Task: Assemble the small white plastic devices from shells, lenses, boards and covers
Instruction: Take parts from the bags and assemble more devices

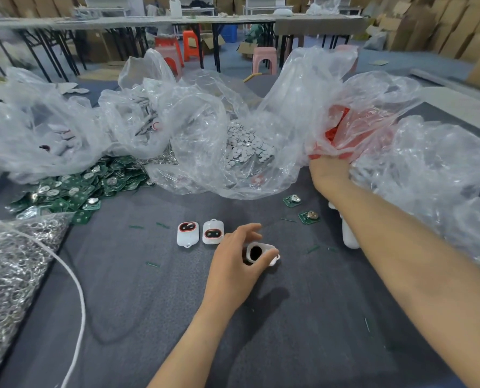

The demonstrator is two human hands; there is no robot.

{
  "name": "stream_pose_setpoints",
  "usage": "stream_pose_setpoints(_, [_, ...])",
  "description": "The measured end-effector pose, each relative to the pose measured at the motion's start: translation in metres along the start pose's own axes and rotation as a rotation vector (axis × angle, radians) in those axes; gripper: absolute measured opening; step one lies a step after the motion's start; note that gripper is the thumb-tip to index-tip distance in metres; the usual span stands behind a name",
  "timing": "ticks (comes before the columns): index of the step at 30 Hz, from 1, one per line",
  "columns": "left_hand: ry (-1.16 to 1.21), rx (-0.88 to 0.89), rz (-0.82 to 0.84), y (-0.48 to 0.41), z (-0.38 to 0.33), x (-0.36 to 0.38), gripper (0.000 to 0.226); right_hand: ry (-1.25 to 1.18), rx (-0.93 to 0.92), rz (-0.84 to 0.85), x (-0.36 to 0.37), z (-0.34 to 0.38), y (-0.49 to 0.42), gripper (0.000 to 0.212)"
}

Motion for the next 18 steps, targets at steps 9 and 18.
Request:
stream_pose_setpoints(9, [0.057,-0.043,-0.089,-0.001,0.003,-0.003,0.019,0.0,-0.052,0.07,-0.007,0.004,-0.01,0.028])
stream_pose_setpoints(18, [0.171,-0.101,-0.166,-0.002,0.008,-0.007,0.028,-0.884,-0.18,0.125,-0.077,0.009,0.08,0.012])
Point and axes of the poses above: each hand's wrist, its own y-axis away from the middle knuckle, its own x-axis out of the palm, z = x × y, the point moved 5 cm from there along -y, towards the middle knuckle, and after that the axes turned 13 degrees about -y, right-handed, at the moved point
